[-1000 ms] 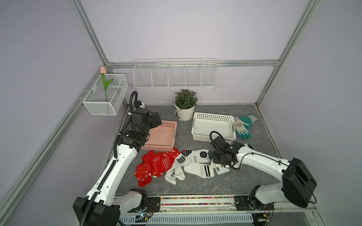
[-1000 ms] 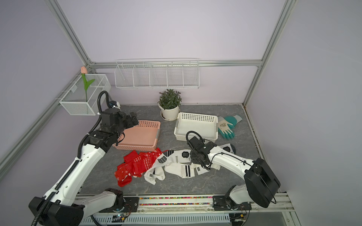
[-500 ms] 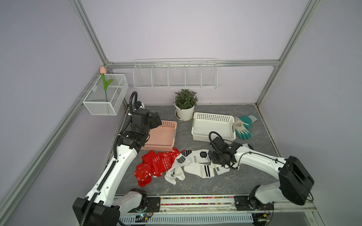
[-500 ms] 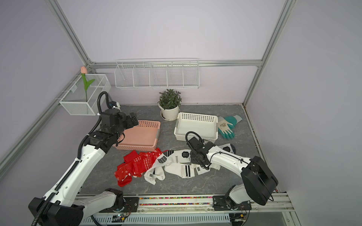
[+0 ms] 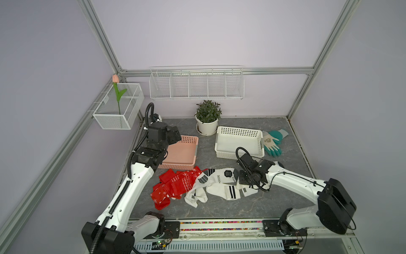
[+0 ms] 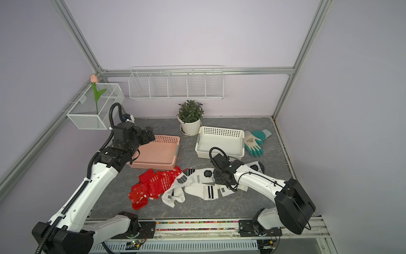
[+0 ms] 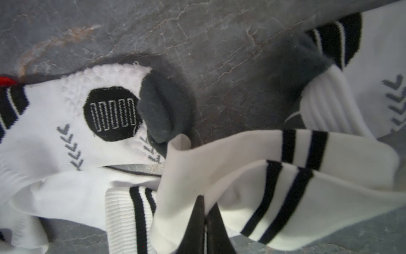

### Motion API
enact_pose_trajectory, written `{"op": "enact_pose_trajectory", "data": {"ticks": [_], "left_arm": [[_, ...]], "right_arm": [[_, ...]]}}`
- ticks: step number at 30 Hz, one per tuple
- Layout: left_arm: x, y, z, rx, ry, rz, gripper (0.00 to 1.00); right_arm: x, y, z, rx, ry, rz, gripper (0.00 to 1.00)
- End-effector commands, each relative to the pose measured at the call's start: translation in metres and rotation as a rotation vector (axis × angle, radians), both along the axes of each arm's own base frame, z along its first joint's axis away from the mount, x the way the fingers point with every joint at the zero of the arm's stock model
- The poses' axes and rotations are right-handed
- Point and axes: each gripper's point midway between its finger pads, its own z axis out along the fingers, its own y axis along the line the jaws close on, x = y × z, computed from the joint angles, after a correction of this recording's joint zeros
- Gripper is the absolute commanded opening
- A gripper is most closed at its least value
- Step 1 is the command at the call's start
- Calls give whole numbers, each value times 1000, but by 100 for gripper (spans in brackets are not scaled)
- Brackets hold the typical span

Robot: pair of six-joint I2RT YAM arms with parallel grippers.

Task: Sort the socks into the basket by color
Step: Pick up the sock at the center of the board.

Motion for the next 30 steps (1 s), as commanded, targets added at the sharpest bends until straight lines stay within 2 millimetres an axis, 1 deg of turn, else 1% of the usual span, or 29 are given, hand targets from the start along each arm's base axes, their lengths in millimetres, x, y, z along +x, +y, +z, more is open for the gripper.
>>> {"op": "enact_pose_trajectory", "data": {"ticks": [1, 2, 4, 11, 18, 20, 23, 30], "left_arm": [[-3, 3, 2, -7, -8, 23, 99], [-3, 3, 2, -5, -8, 24, 99], [-3, 3, 2, -7, -8, 23, 99], [-3, 3, 2, -10, -7, 22, 99], [-1, 1, -1, -13, 1, 18, 99], [-1, 1, -2, -13, 4, 17, 99], [-1, 0, -2, -14, 4, 16, 99], [1, 0, -5, -15, 10, 17, 99]], "right_arm": [[-7, -13, 17, -15, -8, 9, 7], [-9, -15, 20, -14, -10, 9, 7], [-6, -16, 37, 6, -41, 8, 7], [-8, -37, 64, 27, -109, -18, 7], [-8, -59, 78, 32, -145, -67, 7], [-7, -63, 83, 32, -158, -74, 7], [-12, -72, 88, 10, -158, -82, 7], [-11, -81, 102, 9, -191, -98, 7]]}}
